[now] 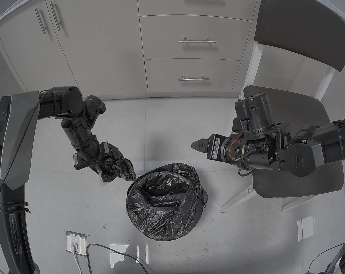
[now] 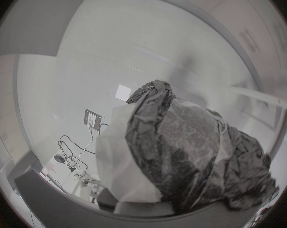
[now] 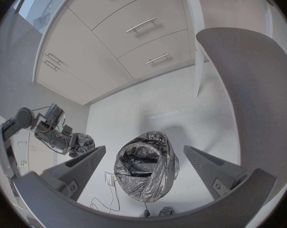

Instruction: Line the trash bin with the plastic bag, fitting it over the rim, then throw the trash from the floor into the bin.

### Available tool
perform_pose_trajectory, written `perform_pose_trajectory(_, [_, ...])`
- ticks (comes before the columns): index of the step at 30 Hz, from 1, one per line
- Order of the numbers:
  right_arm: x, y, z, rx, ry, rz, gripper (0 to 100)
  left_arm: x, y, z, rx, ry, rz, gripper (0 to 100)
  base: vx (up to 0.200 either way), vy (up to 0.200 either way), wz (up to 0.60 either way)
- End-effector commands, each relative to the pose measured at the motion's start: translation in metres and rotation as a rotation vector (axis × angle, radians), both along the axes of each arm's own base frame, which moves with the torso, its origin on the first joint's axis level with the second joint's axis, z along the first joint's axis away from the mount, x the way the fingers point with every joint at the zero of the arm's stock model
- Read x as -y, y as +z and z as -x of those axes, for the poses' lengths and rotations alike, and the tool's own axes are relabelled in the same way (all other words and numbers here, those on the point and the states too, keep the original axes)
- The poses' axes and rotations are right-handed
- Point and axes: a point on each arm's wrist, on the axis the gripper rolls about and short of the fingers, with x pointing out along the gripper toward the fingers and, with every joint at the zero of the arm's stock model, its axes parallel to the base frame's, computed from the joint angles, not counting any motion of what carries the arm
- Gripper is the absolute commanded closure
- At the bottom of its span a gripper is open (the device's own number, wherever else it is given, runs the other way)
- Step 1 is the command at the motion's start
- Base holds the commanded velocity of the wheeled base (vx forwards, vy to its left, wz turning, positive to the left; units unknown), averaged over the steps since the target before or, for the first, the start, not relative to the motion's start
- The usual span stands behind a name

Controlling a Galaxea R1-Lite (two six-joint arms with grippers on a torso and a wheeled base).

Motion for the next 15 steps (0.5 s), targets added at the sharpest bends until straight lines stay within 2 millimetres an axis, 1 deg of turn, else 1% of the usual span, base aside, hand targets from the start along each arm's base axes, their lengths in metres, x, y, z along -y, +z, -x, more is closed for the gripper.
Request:
perform_pose_trajectory(1, [0.009,0.017,0.008,0.033,-0.006,-0.027,0,0.056,0.042,0.042,0.047,-0.175,0.012,100,0.000,0.000,0.00])
perform_pose_trajectory(3, [0.013,0.017,0.005,0.035,-0.018,-0.028,0,0.074,0.042,0.050,0.049,-0.227,0.011,100,0.000,0.000,0.00])
perform_pose_trajectory(4, [0.013,0.017,0.005,0.034,-0.020,-0.029,0,0.078,0.042,0.051,0.048,-0.239,0.010,100,0.000,0.000,0.00])
perform_pose_trajectory(5, [0.016,0.017,0.002,0.032,-0.033,-0.031,0,0.089,0.038,0.054,0.040,-0.274,0.005,100,0.000,0.000,0.00])
perform_pose_trajectory(7, [0.020,0.016,0.000,0.030,-0.045,-0.032,0,0.097,0.033,0.056,0.029,-0.298,0.001,100,0.000,0.000,0.00])
perform_pose_trajectory(8, [0.024,0.014,0.000,0.023,-0.054,-0.028,0,0.106,0.024,0.056,0.011,-0.318,-0.006,100,0.000,0.000,0.00])
perform_pose_trajectory(10, [0.028,0.013,-0.002,0.020,-0.066,-0.024,0,0.118,0.015,0.058,0.000,-0.343,-0.029,100,0.000,0.000,0.00])
perform_pose_trajectory(15, [0.034,0.012,-0.006,0.021,-0.087,-0.026,0,0.143,-0.009,0.059,-0.013,-0.398,-0.058,100,0.000,0.000,0.00])
